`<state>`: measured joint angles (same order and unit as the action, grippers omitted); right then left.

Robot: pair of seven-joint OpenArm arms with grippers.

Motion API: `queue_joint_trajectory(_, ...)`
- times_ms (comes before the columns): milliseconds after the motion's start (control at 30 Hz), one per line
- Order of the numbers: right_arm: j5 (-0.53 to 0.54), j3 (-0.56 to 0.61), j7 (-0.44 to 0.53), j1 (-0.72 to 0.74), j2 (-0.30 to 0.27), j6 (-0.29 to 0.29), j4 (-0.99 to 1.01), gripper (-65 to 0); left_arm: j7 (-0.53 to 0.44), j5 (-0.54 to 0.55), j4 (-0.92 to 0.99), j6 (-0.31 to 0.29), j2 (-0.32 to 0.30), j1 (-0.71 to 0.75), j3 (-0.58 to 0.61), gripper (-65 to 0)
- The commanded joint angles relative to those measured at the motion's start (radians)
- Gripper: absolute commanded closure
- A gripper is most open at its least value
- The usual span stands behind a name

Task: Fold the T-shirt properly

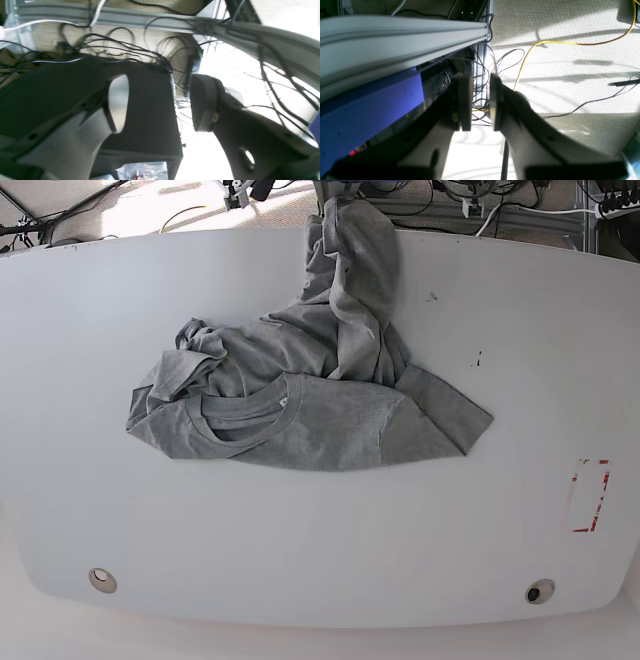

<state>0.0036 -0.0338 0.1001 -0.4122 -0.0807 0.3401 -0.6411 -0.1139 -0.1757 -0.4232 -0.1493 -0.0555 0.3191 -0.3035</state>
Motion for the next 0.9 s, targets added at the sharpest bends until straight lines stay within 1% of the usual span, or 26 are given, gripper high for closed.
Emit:
queue_joint_trajectory(0, 0.003, -0.004, 0.008, -0.038, -0.004, 0.007, -0.059, -10.8, -0.002, 0.002, -0.072, 0.0, 0.015, 0.031, -0.001, -35.4)
queue_joint_trajectory(333, 0.006, -0.004, 0.007, -0.184, -0.008, 0.007, -0.242, -10.8, 0.001, 0.002, -0.375, 0.0, 0.049, 0.226, 0.0, -35.4)
queue_joint_trajectory(600, 0.008, -0.005, 0.007, -0.331, -0.011, 0.007, -0.432, -10.8, 0.001, 0.002, -0.619, 0.0, 0.072, 0.404, 0.002, -35.3)
queue_joint_trajectory(633, 0.008, -0.005, 0.005, -0.353, -0.011, 0.007, -0.468, -10.8, 0.001, 0.002, -0.659, 0.0, 0.082, 0.43, 0.002, -35.3)
queue_joint_trajectory(767, 0.008, -0.008, -0.052, -0.422, -0.012, 0.007, -0.593, -10.8, 0.001, 0.002, -0.793, -0.002, 0.096, 0.516, 0.002, -35.3)
queue_joint_trajectory(867, 0.008, -0.042, -0.079, -0.477, -0.012, 0.017, -0.696, -10.8, 0.001, 0.002, -0.882, -0.002, 0.105, 0.579, 0.002, -35.3)
